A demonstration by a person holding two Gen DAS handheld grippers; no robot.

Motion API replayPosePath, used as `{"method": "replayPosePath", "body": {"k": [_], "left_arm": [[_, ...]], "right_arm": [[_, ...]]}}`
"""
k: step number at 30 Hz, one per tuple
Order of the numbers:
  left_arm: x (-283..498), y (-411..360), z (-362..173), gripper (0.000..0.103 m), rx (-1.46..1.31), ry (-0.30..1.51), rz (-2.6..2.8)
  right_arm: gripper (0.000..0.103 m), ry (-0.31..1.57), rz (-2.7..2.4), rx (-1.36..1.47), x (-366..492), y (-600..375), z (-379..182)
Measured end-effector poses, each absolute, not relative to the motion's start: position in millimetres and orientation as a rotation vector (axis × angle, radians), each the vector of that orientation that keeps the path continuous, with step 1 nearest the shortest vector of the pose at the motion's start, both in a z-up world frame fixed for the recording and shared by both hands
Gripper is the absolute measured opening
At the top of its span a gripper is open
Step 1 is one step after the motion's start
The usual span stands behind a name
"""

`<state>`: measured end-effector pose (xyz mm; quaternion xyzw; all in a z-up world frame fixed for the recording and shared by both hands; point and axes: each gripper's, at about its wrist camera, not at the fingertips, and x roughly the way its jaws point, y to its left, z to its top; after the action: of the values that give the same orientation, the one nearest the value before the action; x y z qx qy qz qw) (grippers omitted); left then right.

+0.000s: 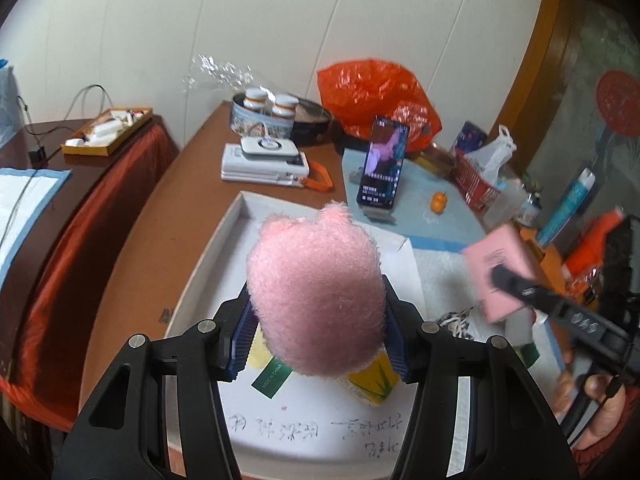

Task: Organize soft objects
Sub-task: 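Carry the pink ball and pink box into the white tray and release both, then grasp the zebra-print cloth with the left gripper while the right grasps the green sponge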

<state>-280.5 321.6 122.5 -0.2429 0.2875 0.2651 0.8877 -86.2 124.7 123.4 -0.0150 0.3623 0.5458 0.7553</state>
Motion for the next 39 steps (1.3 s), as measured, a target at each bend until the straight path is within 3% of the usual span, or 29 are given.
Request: {"method": "replayPosePath", "body": {"k": [4, 11, 13, 14, 15, 16, 17, 24, 39], "left_arm": [[-274.9, 327.0, 103.1, 0.055, -0.544, 0.629, 0.523], [-273.8, 352.3, 74.8, 0.056, -0.632, 0.701, 0.514], [-275.6, 356.2, 73.9, 0.073, -0.633, 0.708, 0.525], [-277.5, 357.5, 74.4, 0.083, -0.631, 0.706, 0.537], [-280.4, 359.1, 75.7, 0.1, -0.633, 0.695, 0.549], [-283.0, 361.0, 77.0, 0.103, -0.638, 0.68, 0.555], [-287.4, 362.9, 79.7, 0.103, -0.643, 0.66, 0.567], [-307.2, 365.6, 91.2, 0.103, -0.639, 0.605, 0.618], [-308.1, 328.7, 101.8, 0.103, -0.625, 0.569, 0.593]], "right_arm": [[0.026, 0.929, 1.199, -0.062, -91.9, 157.7, 90.0], [0.028, 0.996, 1.195, -0.156, -117.0, 188.0, 55.7], [0.028, 0.994, 1.196, -0.166, -120.9, 193.5, 54.6], [0.044, 0.987, 1.198, -0.171, -123.7, 195.5, 54.3], [0.059, 0.977, 1.198, -0.175, -125.9, 196.6, 54.5], [0.091, 0.961, 1.19, -0.177, -127.3, 197.6, 55.7], [0.103, 0.943, 1.181, -0.173, -128.9, 199.0, 57.8], [0.103, 0.822, 1.157, -0.15, -139.4, 189.9, 74.0], [0.103, 0.773, 1.057, -0.023, -104.6, 132.0, 91.0]]}}
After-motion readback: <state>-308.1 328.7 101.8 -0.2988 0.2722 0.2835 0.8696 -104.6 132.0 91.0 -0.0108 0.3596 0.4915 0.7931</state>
